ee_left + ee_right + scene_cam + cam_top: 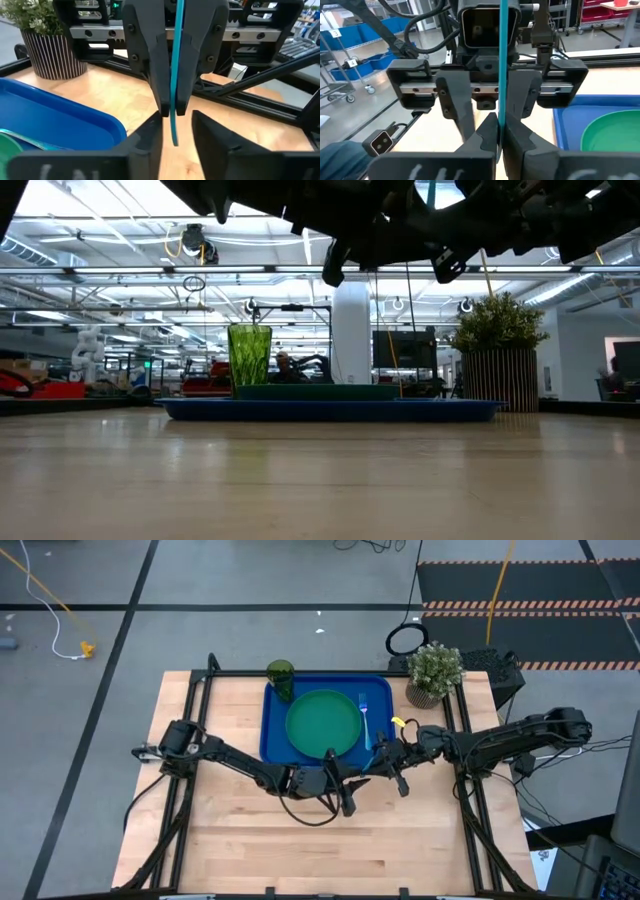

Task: Pick and place plate/cup/fork/spoon on tray
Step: Put the spoon beside the blue fork

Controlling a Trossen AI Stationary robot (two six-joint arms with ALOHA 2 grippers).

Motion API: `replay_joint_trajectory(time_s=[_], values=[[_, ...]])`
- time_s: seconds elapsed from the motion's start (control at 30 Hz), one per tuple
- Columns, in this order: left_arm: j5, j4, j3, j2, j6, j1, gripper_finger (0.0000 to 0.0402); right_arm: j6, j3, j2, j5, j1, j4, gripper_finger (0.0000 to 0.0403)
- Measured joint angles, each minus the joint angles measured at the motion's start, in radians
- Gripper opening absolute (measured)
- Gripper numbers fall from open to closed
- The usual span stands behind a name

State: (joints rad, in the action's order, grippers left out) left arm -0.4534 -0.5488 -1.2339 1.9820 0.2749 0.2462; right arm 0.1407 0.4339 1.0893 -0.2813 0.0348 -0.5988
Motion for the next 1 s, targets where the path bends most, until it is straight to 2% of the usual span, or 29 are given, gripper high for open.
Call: replay_joint_trajectory(time_s=[0.2,0.37,0.47,0.53,0.73,0.9,1.0], values=[[-0.010,-0.002,0.000,0.000,-0.019,0.000,0.0017,-0.001,0.000,0.000,0.000,0.000,0.000,0.0006],[-0.043,-0.003,0.000,0.000,-0.026,0.000,0.0014,0.001,0.000,0.000,0.002,0.000,-0.002,0.0018],[-0.068,0.017,0.000,-0.016,-0.037,0.001,0.0009,0.011,0.000,0.000,0.044,0.005,-0.003,0.0029],[-0.126,0.033,0.000,-0.030,-0.037,0.002,0.0007,0.040,0.001,-0.003,0.099,0.013,-0.009,0.0039],[-0.402,0.109,0.000,-0.039,-0.021,0.009,0.0006,0.061,-0.001,-0.024,0.329,0.057,-0.040,0.0076],[-0.543,0.093,0.000,-0.012,0.052,0.006,0.0006,0.029,0.000,-0.035,0.555,0.117,-0.057,0.0107],[-0.586,0.053,0.000,0.014,0.060,0.007,0.0006,-0.059,0.000,-0.034,0.640,0.162,-0.128,0.0124]])
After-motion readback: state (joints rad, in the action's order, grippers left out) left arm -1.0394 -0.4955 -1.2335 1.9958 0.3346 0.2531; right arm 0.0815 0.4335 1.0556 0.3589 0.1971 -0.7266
